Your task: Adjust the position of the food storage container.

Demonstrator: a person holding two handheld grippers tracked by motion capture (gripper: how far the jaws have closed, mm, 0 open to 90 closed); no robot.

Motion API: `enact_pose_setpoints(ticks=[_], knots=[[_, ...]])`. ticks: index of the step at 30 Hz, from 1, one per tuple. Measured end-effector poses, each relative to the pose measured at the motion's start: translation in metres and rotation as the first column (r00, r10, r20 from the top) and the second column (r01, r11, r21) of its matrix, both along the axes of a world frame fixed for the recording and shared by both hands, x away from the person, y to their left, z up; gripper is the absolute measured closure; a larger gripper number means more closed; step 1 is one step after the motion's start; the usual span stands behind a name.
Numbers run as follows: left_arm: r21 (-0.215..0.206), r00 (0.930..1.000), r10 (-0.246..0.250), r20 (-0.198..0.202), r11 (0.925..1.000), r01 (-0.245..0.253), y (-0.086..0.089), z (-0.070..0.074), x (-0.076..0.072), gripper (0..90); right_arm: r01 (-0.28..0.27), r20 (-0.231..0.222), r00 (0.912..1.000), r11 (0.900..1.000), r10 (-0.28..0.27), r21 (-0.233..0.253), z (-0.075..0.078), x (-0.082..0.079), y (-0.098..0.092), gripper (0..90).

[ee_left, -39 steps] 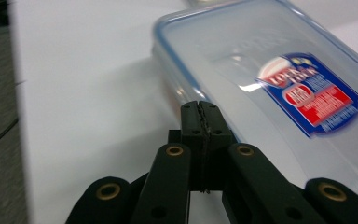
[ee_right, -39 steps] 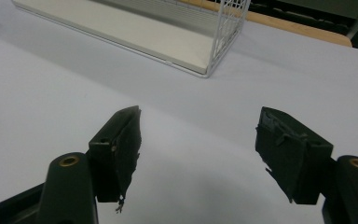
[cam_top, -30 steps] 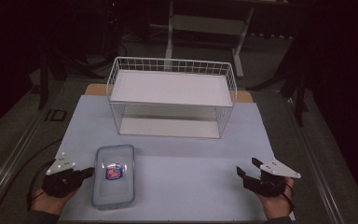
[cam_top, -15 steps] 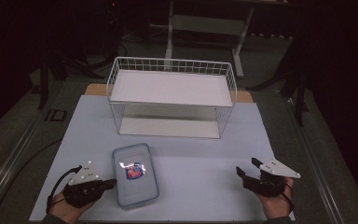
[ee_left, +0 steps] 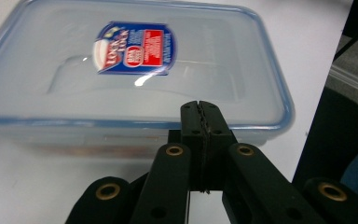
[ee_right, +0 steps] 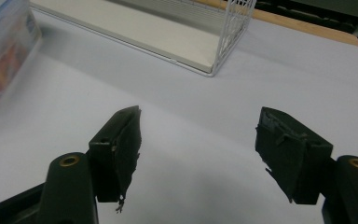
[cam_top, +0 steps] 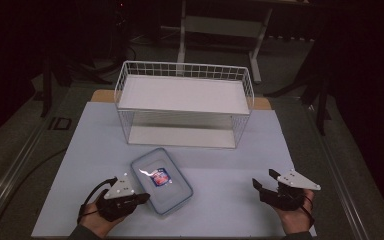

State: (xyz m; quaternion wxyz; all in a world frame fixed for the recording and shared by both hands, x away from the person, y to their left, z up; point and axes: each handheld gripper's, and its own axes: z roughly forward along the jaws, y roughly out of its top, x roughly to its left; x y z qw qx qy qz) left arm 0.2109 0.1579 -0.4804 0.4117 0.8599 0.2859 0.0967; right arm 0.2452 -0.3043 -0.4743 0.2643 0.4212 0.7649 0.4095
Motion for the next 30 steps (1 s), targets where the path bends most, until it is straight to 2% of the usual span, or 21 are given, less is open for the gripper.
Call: enact_pose_setpoints(ticks=[2, 8, 11, 12, 16, 18, 19, 21, 24, 25, 27, 30], knots=[[0.000, 0.9996, -0.022, 0.019, 0.9998, 0.022, -0.014, -0.002, 0.005, 89.8, -0.001, -0.001, 1.0000, 1.000, 0.001, -0.005, 0.000, 0.000, 0.000, 31.0], [-0.002, 0.9975, -0.061, 0.035, 0.9981, 0.061, -0.043, -0.003, 0.018, 89.7, -0.003, -0.002, 1.0000, 1.000, 0.003, -0.006, -0.001, 0.000, 0.001, 31.0], [0.002, 0.9953, -0.089, 0.038, 0.9960, 0.089, -0.052, 0.000, 0.027, 89.7, 0.000, 0.001, 1.0000, 1.000, 0.000, -0.004, 0.000, -0.001, 0.000, 31.0], [-0.001, 0.9957, -0.080, 0.047, 0.9968, 0.080, -0.052, 0.003, 0.030, 89.7, 0.003, 0.001, 1.0000, 1.000, -0.003, -0.002, 0.000, -0.001, 0.000, 31.0], [0.015, 0.9966, 0.002, 0.082, 0.9999, -0.003, -0.040, 0.011, 0.050, 89.7, 0.010, 0.005, 0.9999, 1.000, -0.010, 0.005, 0.000, -0.001, -0.001, 31.5], [0.039, 0.9918, 0.058, 0.114, 0.9973, -0.063, -0.030, 0.013, 0.060, 89.7, 0.004, 0.007, 1.0000, 1.000, -0.004, 0.003, 0.001, -0.001, 0.001, 31.6], [0.051, 0.9870, 0.090, 0.134, 0.9940, -0.097, -0.024, 0.013, 0.065, 89.7, 0.000, 0.007, 1.0000, 1.000, 0.000, 0.002, 0.001, -0.002, 0.002, 31.6], [0.048, 0.9747, 0.162, 0.154, 0.9842, -0.171, -0.011, 0.011, 0.074, 89.6, -0.007, 0.008, 0.9999, 1.000, 0.007, 0.002, 0.001, -0.002, 0.004, 31.7], [0.030, 0.9472, 0.273, 0.168, 0.9590, -0.282, 0.007, 0.008, 0.085, 89.7, -0.024, 0.008, 0.9997, 1.000, 0.024, 0.001, 0.001, -0.003, 0.010, 32.4], [0.030, 0.9430, 0.292, 0.159, 0.9533, -0.301, 0.012, 0.006, 0.088, 89.7, -0.031, 0.008, 0.9995, 1.000, 0.031, 0.000, 0.001, -0.003, 0.013, 32.6], [0.034, 0.9384, 0.318, 0.134, 0.9449, -0.326, 0.020, 0.001, 0.092, 89.7, -0.051, 0.007, 0.9987, 0.999, 0.051, -0.004, 0.001, -0.004, 0.018, 32.6], [0.052, 0.9447, 0.313, 0.098, 0.9463, -0.319, 0.024, -0.009, 0.092, 89.7, -0.077, 0.001, 0.9970, 0.997, 0.077, -0.017, 0.000, -0.004, 0.026, 32.6]])
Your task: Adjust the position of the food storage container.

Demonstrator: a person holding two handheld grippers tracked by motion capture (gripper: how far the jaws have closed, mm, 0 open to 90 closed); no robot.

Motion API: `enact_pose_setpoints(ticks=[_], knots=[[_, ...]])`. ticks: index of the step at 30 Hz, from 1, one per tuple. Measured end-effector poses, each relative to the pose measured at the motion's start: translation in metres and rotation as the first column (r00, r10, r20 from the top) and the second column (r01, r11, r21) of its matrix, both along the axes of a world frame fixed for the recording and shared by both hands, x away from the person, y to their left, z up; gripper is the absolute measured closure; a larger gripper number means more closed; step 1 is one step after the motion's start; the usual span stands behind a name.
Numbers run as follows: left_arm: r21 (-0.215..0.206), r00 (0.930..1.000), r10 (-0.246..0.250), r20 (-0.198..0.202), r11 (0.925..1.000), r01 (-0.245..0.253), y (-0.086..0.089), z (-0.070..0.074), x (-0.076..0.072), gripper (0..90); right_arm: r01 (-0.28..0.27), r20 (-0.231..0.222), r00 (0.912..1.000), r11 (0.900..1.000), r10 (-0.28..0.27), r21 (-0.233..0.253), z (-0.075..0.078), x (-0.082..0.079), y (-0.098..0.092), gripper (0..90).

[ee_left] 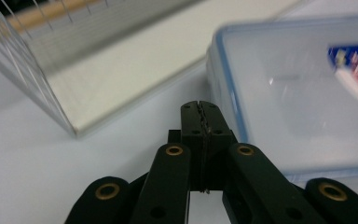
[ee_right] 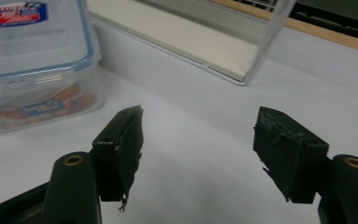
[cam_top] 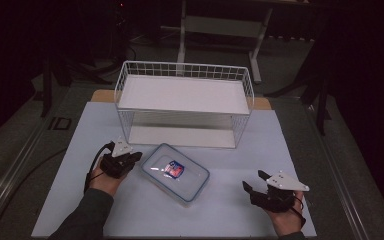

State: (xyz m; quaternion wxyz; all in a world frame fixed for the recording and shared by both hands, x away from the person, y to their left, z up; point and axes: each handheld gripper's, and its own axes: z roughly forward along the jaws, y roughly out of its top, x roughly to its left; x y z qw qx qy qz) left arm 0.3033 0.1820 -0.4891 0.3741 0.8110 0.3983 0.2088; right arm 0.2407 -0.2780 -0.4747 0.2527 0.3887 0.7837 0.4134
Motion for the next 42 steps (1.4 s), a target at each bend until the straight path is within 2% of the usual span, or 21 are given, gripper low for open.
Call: enact_pose_setpoints(ticks=[3, 6, 10, 14, 20, 28, 31, 38, 40, 41, 42], knots=[[-0.010, 0.9993, -0.025, -0.026, 0.9996, 0.025, 0.000, -0.008, -0.006, 89.6, -0.011, -0.004, 0.9999, 1.000, 0.011, -0.008, -0.001, 0.000, 0.002, 32.6], [-0.019, 0.9992, -0.021, -0.035, 0.9996, 0.020, 0.003, -0.010, -0.012, 89.6, 0.006, 0.001, 1.0000, 1.000, -0.006, 0.010, 0.001, 0.000, -0.003, 32.6], [-0.014, 0.9988, -0.040, -0.027, 0.9991, 0.040, 0.000, -0.008, -0.020, 89.7, 0.036, 0.001, 0.9994, 0.999, -0.036, 0.036, 0.003, 0.000, -0.011, 32.6], [-0.009, 0.9958, -0.088, -0.026, 0.9961, 0.088, -0.011, -0.007, -0.027, 89.7, 0.043, -0.001, 0.9991, 0.998, -0.043, 0.052, 0.003, 0.001, -0.013, 32.6], [-0.050, 0.9863, -0.164, -0.021, 0.9855, 0.162, -0.031, -0.004, -0.042, 89.7, 0.022, -0.016, 0.9997, 0.998, -0.021, 0.057, 0.002, 0.001, -0.011, 32.6], [-0.068, 0.9752, -0.221, -0.016, 0.9733, 0.219, -0.053, -0.005, -0.052, 89.7, -0.007, -0.066, 0.9977, 0.994, 0.015, 0.111, 0.001, 0.004, -0.006, 32.5], [-0.075, 0.9679, -0.251, -0.014, 0.9655, 0.249, -0.063, -0.005, -0.055, 89.6, -0.014, -0.080, 0.9965, 0.991, 0.025, 0.132, 0.000, 0.005, -0.004, 32.5], [-0.125, 0.9527, -0.303, -0.015, 0.9459, 0.299, -0.086, -0.009, -0.059, 89.6, -0.009, -0.107, 0.9938, 0.981, 0.030, 0.193, 0.000, 0.008, -0.005, 29.9], [-0.142, 0.9523, -0.305, -0.018, 0.9436, 0.299, -0.087, -0.009, -0.059, 89.3, -0.009, -0.123, 0.9917, 0.977, 0.036, 0.213, 0.000, 0.009, -0.006, 28.9], [-0.160, 0.9521, -0.305, -0.023, 0.9412, 0.297, -0.086, -0.008, -0.058, 87.3, -0.010, -0.133, 0.9904, 0.976, 0.040, 0.218, -0.001, 0.010, -0.006, 27.9], [-0.160, 0.9521, -0.305, -0.023, 0.9412, 0.297, -0.086, -0.008, -0.058, 84.7, -0.010, -0.133, 0.9904, 0.976, 0.040, 0.218, -0.001, 0.010, -0.006, 27.9]])
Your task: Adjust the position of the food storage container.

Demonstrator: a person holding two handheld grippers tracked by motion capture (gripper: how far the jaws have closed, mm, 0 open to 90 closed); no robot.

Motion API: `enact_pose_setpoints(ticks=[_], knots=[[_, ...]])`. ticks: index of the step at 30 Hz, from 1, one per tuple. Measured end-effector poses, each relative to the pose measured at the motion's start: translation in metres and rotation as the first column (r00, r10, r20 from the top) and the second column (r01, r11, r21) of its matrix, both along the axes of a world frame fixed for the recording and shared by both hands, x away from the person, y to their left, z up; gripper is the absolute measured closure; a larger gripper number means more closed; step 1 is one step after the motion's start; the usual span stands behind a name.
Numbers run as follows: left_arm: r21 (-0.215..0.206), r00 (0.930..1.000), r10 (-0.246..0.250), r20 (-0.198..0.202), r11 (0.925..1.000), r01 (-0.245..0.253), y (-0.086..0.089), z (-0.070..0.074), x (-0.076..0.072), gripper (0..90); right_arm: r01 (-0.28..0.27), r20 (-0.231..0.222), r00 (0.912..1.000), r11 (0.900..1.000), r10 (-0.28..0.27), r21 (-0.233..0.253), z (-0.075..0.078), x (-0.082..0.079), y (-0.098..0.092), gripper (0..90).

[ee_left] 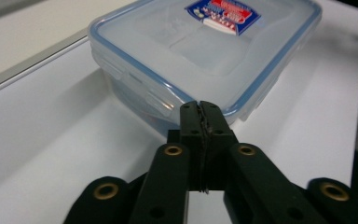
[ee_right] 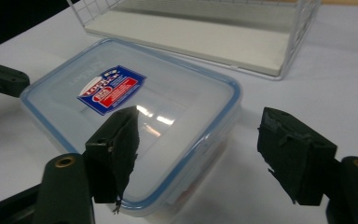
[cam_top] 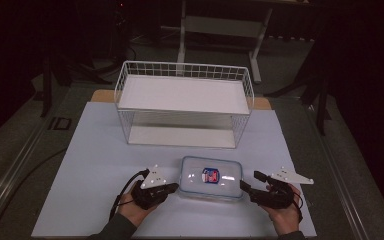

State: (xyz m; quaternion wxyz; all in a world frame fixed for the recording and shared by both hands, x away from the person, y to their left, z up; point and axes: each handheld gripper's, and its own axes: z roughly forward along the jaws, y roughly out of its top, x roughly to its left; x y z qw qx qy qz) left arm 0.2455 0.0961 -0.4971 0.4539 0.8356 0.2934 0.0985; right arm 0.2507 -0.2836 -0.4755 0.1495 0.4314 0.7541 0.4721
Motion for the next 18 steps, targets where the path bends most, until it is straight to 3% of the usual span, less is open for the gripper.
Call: enact_pose_setpoints(ticks=[7, 9, 15, 18], knots=[[-0.089, 0.9956, 0.081, -0.048, 0.9924, -0.085, 0.014, 0.007, 0.007, 70.4, -0.031, -0.051, 0.9982, 0.999, 0.031, 0.015, -0.004, 0.004, 0.006, 22.0], [-0.105, 0.9936, 0.090, -0.068, 0.9898, -0.097, 0.015, 0.007, 0.010, 61.2, -0.048, -0.082, 0.9954, 0.998, 0.051, 0.037, -0.005, 0.007, 0.010, 20.1], [-0.119, 0.9879, 0.108, -0.111, 0.9855, -0.121, 0.010, 0.006, 0.017, 48.9, -0.061, -0.118, 0.9907, 0.996, 0.068, 0.062, -0.008, 0.011, 0.015, 16.3], [-0.110, 0.9875, 0.109, -0.114, 0.9864, -0.122, 0.007, 0.006, 0.019, 42.3, -0.061, -0.143, 0.9871, 0.995, 0.073, 0.082, -0.009, 0.015, 0.014, 13.4]])
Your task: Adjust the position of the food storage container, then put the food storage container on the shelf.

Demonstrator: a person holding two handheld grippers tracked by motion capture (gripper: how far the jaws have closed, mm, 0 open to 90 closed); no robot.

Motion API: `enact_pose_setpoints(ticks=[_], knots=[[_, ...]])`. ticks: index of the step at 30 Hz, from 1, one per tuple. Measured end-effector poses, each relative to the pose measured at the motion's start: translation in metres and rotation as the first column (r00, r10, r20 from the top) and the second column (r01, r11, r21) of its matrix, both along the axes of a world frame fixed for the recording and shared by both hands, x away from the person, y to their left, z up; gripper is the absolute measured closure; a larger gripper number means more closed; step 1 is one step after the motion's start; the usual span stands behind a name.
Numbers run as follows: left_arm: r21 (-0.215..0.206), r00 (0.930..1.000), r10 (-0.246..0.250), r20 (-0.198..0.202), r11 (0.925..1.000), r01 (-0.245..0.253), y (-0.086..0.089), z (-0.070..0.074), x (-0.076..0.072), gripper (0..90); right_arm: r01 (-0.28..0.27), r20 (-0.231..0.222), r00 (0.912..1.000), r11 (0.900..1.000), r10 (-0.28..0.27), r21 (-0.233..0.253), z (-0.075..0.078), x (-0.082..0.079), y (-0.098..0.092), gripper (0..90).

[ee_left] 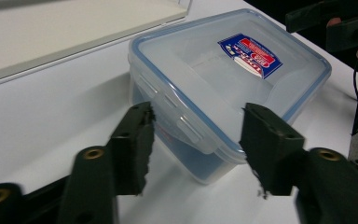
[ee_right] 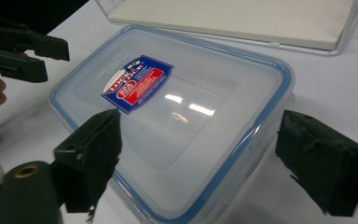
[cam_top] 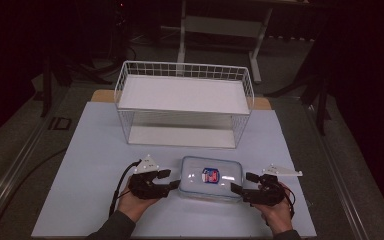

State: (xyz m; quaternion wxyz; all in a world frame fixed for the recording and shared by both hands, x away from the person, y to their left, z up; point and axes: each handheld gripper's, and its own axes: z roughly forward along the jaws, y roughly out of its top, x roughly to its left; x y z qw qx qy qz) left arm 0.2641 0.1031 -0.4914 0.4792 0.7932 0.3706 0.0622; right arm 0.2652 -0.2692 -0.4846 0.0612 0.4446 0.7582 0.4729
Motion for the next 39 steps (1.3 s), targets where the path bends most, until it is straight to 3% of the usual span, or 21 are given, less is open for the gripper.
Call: enact_pose_setpoints(ticks=[1, 2, 3, 5, 9, 11, 14, 21, 24, 26, 29, 30, 31, 32, 37, 39], knots=[[0.000, 1.0000, 0.000, 0.000, 1.0000, 0.000, 0.000, 0.000, 0.000, 39.0, 0.000, 0.000, 1.0000, 1.000, 0.000, 0.000, 0.000, 0.000, 0.000, 13.4], [0.031, 1.0000, 0.005, 0.002, 0.9995, -0.005, -0.005, 0.000, 0.002, 39.0, 0.000, -0.008, 1.0000, 1.000, 0.000, 0.003, -0.001, 0.001, 0.000, 12.9], [0.024, 1.0000, 0.003, -0.002, 0.9997, -0.003, -0.006, -0.001, 0.004, 32.4, -0.004, -0.028, 0.9996, 1.000, 0.005, 0.023, -0.002, 0.004, 0.000, 11.2], [0.003, 0.9998, 0.006, -0.017, 1.0000, -0.006, -0.008, -0.002, 0.007, 29.1, -0.006, -0.040, 0.9992, 0.999, 0.008, 0.036, -0.003, 0.006, 0.001, 10.9], [0.011, 0.9982, -0.007, -0.059, 0.9999, 0.008, -0.016, -0.008, 0.017, 27.5, -0.003, -0.062, 0.9980, 0.998, 0.006, 0.063, -0.005, 0.011, 0.002, 10.1], [-0.017, 0.9963, 0.001, -0.086, 0.9999, -0.002, -0.017, -0.011, 0.021, 27.0, -0.002, -0.076, 0.9971, 0.996, 0.009, 0.091, -0.005, 0.012, -0.001, 10.2], [-0.035, 0.9945, 0.017, -0.103, 0.9992, -0.020, -0.018, -0.012, 0.025, 26.7, 0.009, -0.086, 0.9963, 0.997, -0.002, 0.079, -0.007, 0.014, -0.002, 10.2], [-0.089, 0.9851, 0.002, -0.172, 0.9958, -0.018, -0.015, -0.017, 0.035, 24.9, 0.012, -0.128, 0.9918, 0.999, -0.006, 0.047, -0.013, 0.018, 0.001, 10.2], [-0.095, 0.9838, 0.000, -0.179, 0.9954, -0.017, -0.015, -0.017, 0.036, 25.7, 0.005, -0.152, 0.9883, 0.999, 0.003, 0.053, -0.015, 0.019, 0.002, 10.3], [-0.113, 0.9782, -0.011, -0.207, 0.9936, -0.013, -0.014, -0.019, 0.038, 25.7, -0.008, -0.184, 0.9829, 0.999, 0.014, 0.033, -0.019, 0.021, 0.006, 9.8], [-0.139, 0.9651, -0.029, -0.260, 0.9903, -0.007, -0.012, -0.021, 0.043, 26.3, -0.001, -0.211, 0.9773, 0.998, 0.015, 0.064, -0.021, 0.024, 0.003, 12.5], [-0.139, 0.9651, -0.029, -0.260, 0.9903, -0.007, -0.012, -0.021, 0.043, 27.4, -0.001, -0.211, 0.9773, 0.998, 0.015, 0.064, -0.021, 0.024, 0.003, 12.5], [-0.164, 0.9559, -0.056, -0.288, 0.9865, 0.008, -0.011, -0.023, 0.045, 27.4, 0.000, -0.228, 0.9734, 0.996, 0.020, 0.084, -0.022, 0.025, 0.002, 13.8], [-0.173, 0.9522, -0.069, -0.298, 0.9847, 0.017, -0.013, -0.024, 0.045, 28.1, 0.002, -0.244, 0.9694, 0.994, 0.025, 0.107, -0.024, 0.026, 0.000, 15.0], [-0.189, 0.9455, -0.057, -0.321, 0.9821, -0.004, -0.014, -0.025, 0.046, 27.3, 0.018, -0.283, 0.9587, 0.987, 0.028, 0.159, -0.026, 0.026, -0.008, 22.8], [-0.187, 0.9477, -0.050, -0.315, 0.9823, -0.010, -0.012, -0.023, 0.045, 31.5, 0.029, -0.300, 0.9536, 0.984, 0.026, 0.179, -0.026, 0.026, -0.011, 26.1]])
